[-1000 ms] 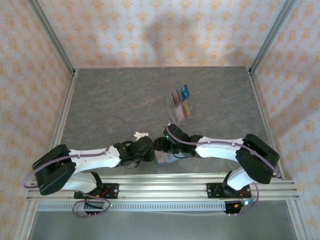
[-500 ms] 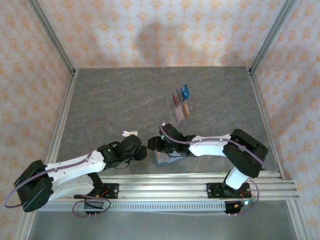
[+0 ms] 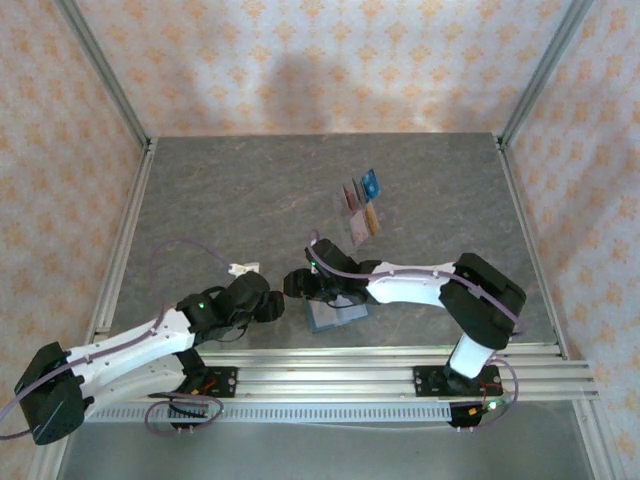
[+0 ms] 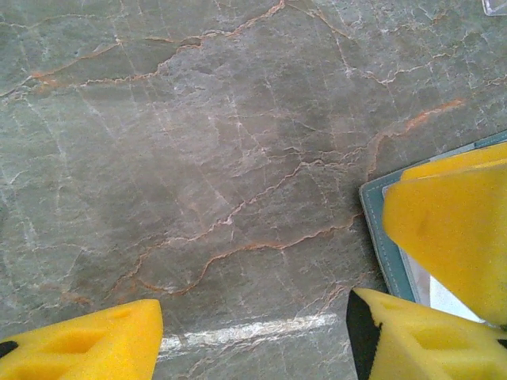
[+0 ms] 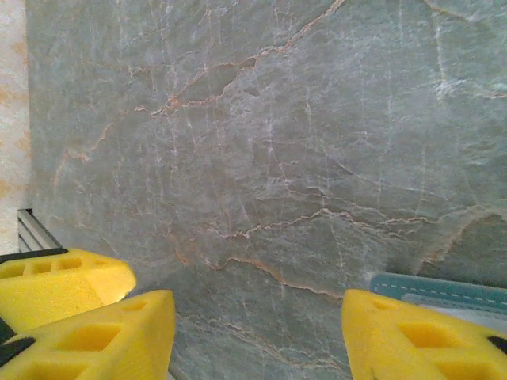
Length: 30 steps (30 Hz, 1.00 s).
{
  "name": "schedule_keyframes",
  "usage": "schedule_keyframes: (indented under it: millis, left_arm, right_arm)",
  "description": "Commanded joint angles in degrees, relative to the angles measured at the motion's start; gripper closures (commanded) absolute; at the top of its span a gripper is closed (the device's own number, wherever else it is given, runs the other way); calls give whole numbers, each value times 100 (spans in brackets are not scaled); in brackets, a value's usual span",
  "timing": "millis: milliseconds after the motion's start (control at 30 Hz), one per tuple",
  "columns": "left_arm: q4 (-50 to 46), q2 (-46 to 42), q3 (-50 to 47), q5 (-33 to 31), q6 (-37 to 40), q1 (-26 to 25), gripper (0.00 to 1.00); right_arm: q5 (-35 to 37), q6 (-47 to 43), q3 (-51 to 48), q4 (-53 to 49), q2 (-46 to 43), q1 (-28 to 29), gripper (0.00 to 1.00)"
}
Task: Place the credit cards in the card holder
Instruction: Flip over the card slot in the card holder, then pick up the credit card from the storage box.
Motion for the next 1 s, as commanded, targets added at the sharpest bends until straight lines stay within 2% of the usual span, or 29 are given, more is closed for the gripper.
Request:
schedule_keyframes:
  millis: [0, 233, 367, 600, 733, 833, 967]
  left_arm:
    - [185, 35, 11, 124, 150, -28, 33]
    - [417, 308, 182, 370, 381, -39, 24]
    - [647, 908, 483, 493, 529, -106, 24]
    - [1016, 2135, 1188, 440, 681, -372, 26]
    - [1100, 2671, 1456, 369, 730, -443, 28]
    - [1013, 2955, 1583, 205, 769, -460, 29]
    - [1030, 3133, 1590, 120, 805, -470, 31]
  right_arm:
    - [-213, -344, 430, -245, -415, 44, 41]
    - [297, -624, 66, -930, -1137, -460, 42]
    - [554, -814, -102, -1439, -1643, -968, 42]
    - [1448, -1536, 291, -2741, -2179, -1990, 46]
    - [1940, -1915, 790, -3172, -1933, -2427, 51]
    - [2033, -2120, 1213, -3303, -1492, -2684, 66]
    - [2195, -2374, 1795, -3446, -866, -2757, 71]
